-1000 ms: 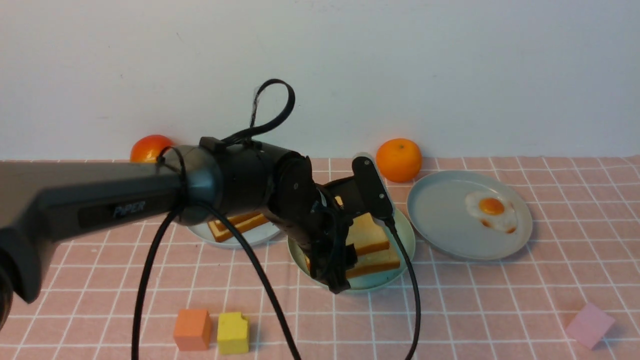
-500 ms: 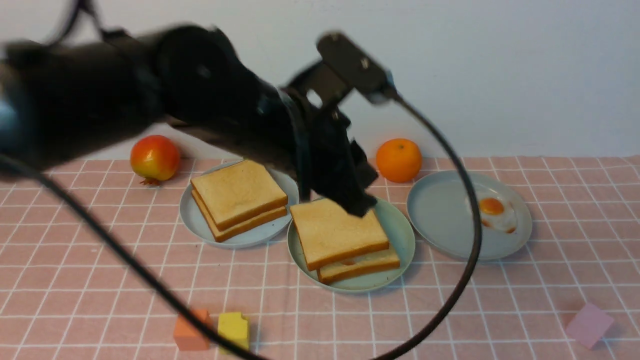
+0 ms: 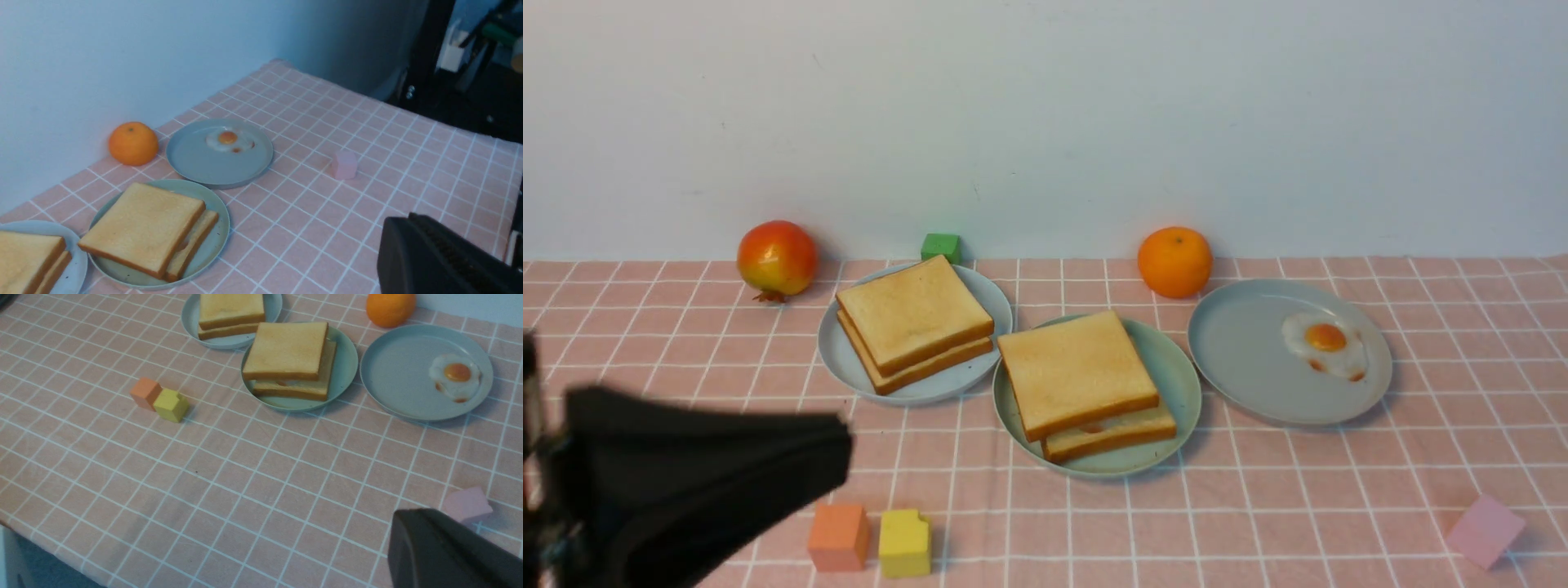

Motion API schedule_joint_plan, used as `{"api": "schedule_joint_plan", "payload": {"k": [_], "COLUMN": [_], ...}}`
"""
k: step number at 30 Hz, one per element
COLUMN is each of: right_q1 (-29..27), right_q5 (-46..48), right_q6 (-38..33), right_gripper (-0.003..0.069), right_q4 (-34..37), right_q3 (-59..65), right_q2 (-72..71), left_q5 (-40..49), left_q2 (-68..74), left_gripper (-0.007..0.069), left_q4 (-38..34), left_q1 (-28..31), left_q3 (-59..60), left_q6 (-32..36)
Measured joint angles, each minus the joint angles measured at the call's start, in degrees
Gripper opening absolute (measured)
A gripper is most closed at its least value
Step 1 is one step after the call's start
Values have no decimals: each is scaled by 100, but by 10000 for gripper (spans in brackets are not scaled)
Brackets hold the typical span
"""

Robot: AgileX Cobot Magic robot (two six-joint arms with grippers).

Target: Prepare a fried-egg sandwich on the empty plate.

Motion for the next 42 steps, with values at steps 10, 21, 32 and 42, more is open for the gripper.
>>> {"api": "schedule_joint_plan", "payload": {"k": [10, 21, 32, 42], "right_q1": [0, 0, -410, -2412], "right_q5": [-67, 0, 5, -3303], "right_q6": [513, 599, 599, -996], "right_gripper": [1, 9, 15, -7], "right_q4": [-109, -115, -136, 388], "right_q3": [921, 980, 1308, 4318], "right_q2": [-337, -340, -506, -1928], "left_q5": [-1557, -1452, -1127, -1077], "left_q2": [-1837, -1862, -1862, -1862], "left_gripper": [13, 13, 13, 13], "left_q4": [-638, -677, -677, -677], "left_q1": [0, 0, 0, 0], "left_q3": [1856, 2088, 2088, 2088], "left_q6": [-27, -27, -27, -27]}}
